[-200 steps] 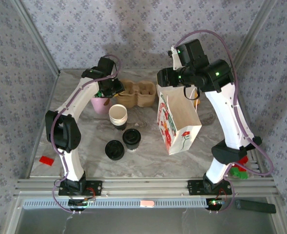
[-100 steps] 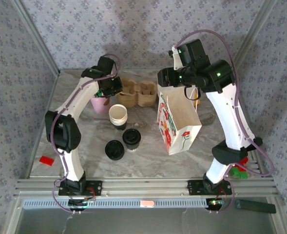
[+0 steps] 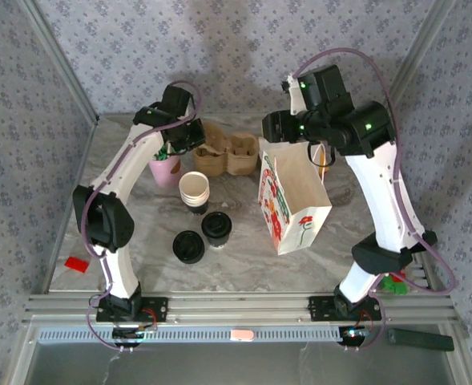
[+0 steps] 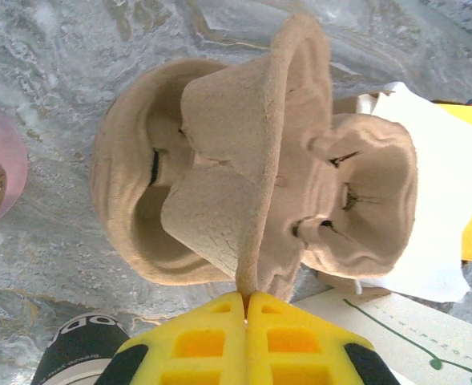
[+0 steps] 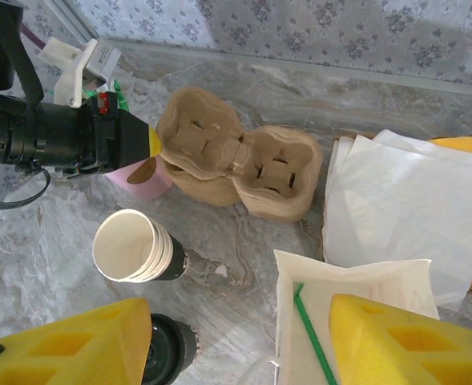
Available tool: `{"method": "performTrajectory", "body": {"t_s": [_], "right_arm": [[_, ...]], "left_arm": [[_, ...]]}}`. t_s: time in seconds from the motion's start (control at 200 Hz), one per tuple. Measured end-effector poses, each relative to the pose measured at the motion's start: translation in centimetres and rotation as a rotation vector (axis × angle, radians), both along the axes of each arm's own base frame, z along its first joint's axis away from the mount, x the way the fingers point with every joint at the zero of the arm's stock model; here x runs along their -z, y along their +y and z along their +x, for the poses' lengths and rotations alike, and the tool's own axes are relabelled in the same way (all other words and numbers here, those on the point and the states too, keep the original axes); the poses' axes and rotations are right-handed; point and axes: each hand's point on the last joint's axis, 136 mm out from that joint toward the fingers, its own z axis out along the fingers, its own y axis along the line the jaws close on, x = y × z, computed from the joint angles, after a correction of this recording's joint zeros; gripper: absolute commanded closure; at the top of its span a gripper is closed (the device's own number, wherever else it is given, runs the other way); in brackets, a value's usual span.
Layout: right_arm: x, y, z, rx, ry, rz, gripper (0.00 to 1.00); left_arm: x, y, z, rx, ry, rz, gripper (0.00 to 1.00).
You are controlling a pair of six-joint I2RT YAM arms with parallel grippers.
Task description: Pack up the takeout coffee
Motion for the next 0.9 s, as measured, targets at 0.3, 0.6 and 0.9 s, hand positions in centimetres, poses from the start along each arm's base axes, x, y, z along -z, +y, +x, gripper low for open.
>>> {"method": "performTrajectory", "body": {"t_s": [0.3,0.6,0.9], "right_arm": [[-2.5,-0.4,-0.2,-0.071,-0.139,0.000,0.38],[-5.3,0.9,0.0,-0.149,-0.332,-0.039,0.33],[-9.1,-0.4,0.4,-0.025,-0.310,0.206,0.32]], "left_arm": [[-4.9,-0.7,0.7,0.004,-0.108,-0.035,1.00],[-8.7,-1.3,0.7,0.024,-0.191,-0.063,1.00],[-11.3,-3.0,-0.4,0.112,-0.265,-0.051,1.00]]}}
